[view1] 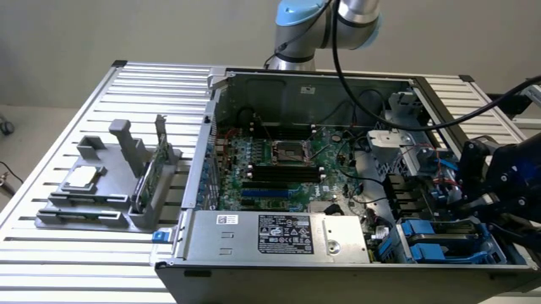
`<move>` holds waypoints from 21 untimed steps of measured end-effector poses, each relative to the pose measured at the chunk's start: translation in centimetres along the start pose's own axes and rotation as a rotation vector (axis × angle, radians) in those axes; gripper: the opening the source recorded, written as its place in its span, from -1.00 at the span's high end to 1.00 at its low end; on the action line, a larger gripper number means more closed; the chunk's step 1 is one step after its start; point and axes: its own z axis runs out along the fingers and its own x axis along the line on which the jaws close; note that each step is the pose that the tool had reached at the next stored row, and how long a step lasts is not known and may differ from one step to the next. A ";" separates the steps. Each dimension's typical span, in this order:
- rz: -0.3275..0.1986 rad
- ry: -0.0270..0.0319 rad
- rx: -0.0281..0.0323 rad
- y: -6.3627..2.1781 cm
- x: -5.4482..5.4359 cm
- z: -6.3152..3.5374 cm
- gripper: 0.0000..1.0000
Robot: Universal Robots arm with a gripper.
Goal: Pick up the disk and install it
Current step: 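Insert the first disk wire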
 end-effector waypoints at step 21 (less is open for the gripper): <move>0.149 -0.0421 0.0277 0.00 0.0 -0.11 0.65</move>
